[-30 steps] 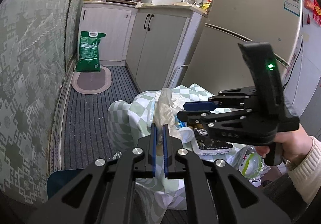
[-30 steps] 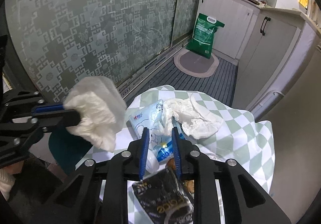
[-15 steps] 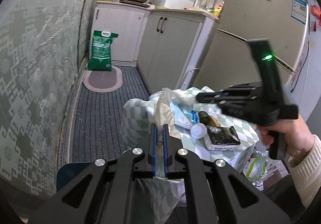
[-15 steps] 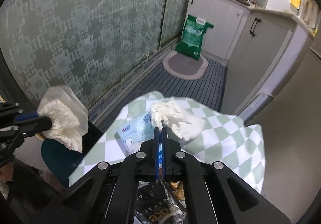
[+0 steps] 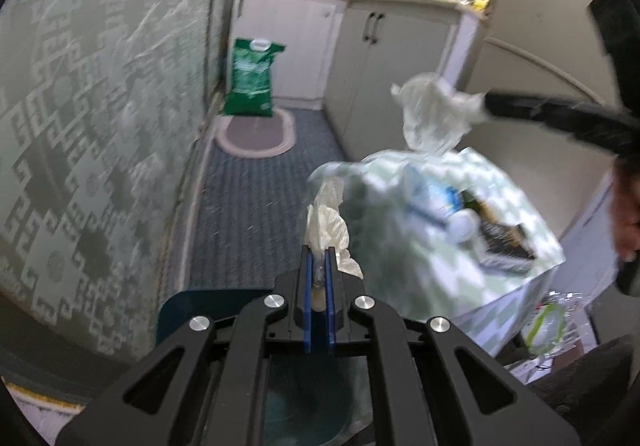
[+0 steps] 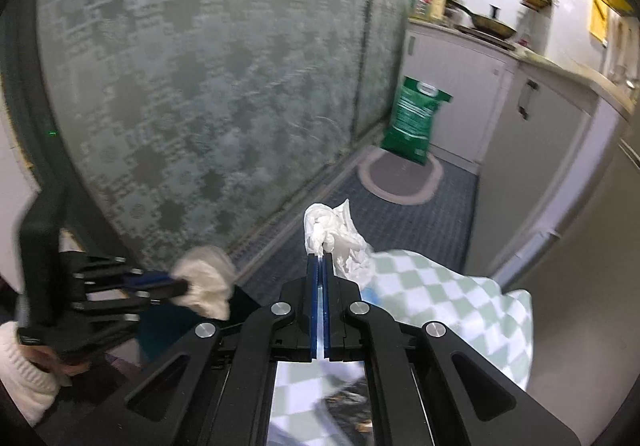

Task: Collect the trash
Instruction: 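Carry both held tissues over the open teal trash bin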

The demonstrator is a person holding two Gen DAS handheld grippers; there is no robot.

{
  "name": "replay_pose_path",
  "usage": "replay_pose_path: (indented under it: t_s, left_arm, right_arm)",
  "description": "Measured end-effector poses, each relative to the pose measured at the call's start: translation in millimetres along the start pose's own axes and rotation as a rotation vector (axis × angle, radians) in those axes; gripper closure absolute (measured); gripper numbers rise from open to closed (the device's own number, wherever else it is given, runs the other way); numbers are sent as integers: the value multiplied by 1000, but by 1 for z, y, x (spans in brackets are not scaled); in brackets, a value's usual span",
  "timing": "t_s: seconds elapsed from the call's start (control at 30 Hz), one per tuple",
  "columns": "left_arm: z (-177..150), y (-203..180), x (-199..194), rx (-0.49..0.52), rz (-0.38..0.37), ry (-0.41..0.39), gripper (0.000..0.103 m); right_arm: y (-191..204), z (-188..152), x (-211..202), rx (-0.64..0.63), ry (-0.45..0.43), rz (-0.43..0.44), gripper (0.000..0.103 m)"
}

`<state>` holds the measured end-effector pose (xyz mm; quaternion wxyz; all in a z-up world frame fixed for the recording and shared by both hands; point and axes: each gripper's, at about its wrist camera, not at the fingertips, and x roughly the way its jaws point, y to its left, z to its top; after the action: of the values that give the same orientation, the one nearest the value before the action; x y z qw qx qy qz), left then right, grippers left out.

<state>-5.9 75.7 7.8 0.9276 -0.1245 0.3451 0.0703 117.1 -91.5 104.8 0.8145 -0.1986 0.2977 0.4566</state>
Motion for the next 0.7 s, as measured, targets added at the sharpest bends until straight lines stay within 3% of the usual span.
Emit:
replay_pose_path:
  t_s: [0.3,0.7]
  left_arm:
    - [-24,29,4,-56,103,105,96]
    - [-45,58,25,-110,175,265,96]
  right_arm:
    - [53,9,1,-46,7,165,102]
    - [89,-12,50,-25,174,259,102]
